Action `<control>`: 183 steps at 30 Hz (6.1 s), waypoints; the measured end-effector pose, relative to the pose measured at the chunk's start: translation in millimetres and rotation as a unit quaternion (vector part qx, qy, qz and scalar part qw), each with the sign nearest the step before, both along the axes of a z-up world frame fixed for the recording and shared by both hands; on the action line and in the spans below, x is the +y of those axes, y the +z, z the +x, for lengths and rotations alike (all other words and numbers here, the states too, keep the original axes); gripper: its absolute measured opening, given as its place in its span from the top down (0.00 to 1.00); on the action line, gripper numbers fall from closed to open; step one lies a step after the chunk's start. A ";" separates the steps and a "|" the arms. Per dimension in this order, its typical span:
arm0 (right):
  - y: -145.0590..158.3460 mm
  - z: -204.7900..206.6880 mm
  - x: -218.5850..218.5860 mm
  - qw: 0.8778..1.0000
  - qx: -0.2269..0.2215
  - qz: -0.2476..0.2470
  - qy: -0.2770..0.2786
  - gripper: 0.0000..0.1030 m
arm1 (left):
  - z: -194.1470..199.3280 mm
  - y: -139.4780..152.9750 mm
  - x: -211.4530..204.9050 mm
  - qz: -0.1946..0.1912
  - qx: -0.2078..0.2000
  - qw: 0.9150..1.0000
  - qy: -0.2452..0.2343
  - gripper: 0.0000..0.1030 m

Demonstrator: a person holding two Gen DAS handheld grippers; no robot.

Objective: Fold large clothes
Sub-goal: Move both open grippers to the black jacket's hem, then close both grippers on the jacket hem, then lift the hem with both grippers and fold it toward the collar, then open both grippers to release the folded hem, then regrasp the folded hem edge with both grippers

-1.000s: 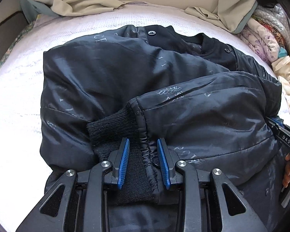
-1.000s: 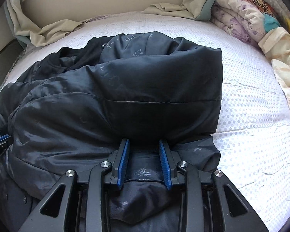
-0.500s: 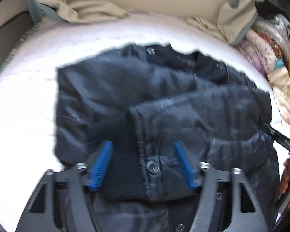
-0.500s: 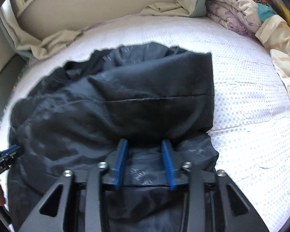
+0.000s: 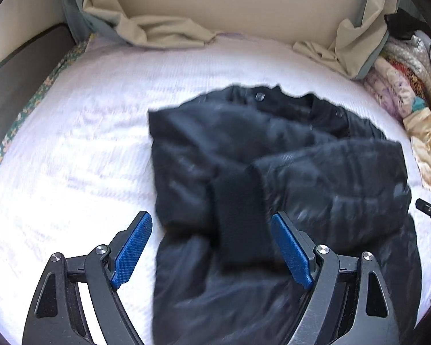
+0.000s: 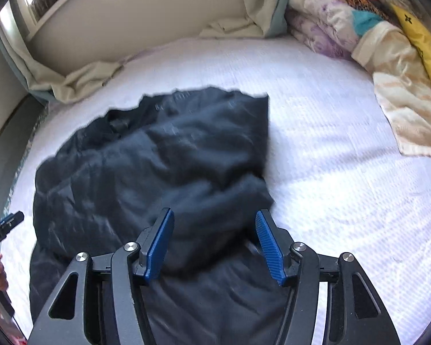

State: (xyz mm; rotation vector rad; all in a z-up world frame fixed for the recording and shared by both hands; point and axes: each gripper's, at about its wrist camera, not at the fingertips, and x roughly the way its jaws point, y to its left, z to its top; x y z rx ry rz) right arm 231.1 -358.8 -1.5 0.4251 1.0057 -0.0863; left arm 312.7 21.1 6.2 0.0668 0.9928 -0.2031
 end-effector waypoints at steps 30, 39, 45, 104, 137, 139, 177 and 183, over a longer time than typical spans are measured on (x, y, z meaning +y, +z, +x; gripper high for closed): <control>-46.0 -227.4 -25.2 0.975 0.058 0.203 -0.062 0.36 | -181.9 -55.9 117.9 -0.159 0.149 0.975 0.045 0.15; -74.6 -244.3 -13.5 0.967 0.036 0.248 -0.045 0.36 | -193.9 -79.3 112.7 -0.201 0.172 0.964 0.014 0.15; -79.5 -248.5 -9.8 0.957 0.023 0.290 -0.016 0.36 | -195.7 -86.4 98.9 -0.205 0.177 0.963 -0.013 0.44; 34.1 -84.2 -32.4 0.945 -0.109 0.308 0.020 0.93 | -72.5 36.3 79.6 -0.306 0.121 0.944 -0.010 0.82; -14.2 -6.8 -60.2 0.963 -0.089 0.248 -0.059 0.41 | -0.2 10.7 90.6 -0.350 0.114 0.929 0.036 0.45; -14.9 -8.4 -62.0 0.964 -0.086 0.245 -0.060 0.41 | 1.0 13.6 100.0 -0.365 0.111 0.923 0.048 0.45; -14.4 -35.2 -21.6 0.995 -0.006 0.080 0.059 0.93 | -38.5 -12.7 62.8 -0.125 0.127 0.984 0.029 0.85; -32.8 -51.9 -37.4 0.987 0.014 0.157 0.034 0.93 | -47.0 -30.7 84.6 -0.151 0.172 0.972 0.055 0.84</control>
